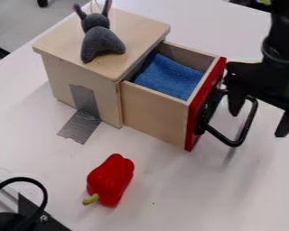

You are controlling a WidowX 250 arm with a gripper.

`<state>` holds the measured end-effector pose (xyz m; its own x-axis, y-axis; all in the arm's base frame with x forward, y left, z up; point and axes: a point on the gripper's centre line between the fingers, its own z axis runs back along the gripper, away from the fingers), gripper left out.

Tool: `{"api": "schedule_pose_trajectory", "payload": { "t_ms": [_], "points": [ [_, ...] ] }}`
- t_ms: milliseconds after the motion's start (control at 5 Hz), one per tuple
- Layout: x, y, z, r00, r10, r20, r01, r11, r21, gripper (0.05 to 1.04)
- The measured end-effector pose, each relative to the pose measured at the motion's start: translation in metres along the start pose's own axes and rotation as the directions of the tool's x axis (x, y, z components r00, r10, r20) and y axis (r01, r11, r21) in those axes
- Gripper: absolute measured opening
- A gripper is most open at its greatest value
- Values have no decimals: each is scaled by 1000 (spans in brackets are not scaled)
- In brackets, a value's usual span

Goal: Close and open the drawer

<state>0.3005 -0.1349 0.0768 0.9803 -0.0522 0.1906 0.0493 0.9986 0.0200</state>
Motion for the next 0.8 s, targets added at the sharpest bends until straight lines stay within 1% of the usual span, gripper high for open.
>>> {"api": "schedule_pose_trajectory", "payload": {
  "t_ms": [200, 400, 600, 800],
  "points": [
    [16, 5, -19, 1000, 6, -12, -6, 1000, 30, 999],
    [22, 10, -47, 998, 16, -56, -14, 999, 44, 999],
    [19, 12, -71, 992, 4, -126, 4, 998, 62, 965],
    [14, 18, -80, 986, -6, -166, 21, 996, 86, 691]
  ]
}}
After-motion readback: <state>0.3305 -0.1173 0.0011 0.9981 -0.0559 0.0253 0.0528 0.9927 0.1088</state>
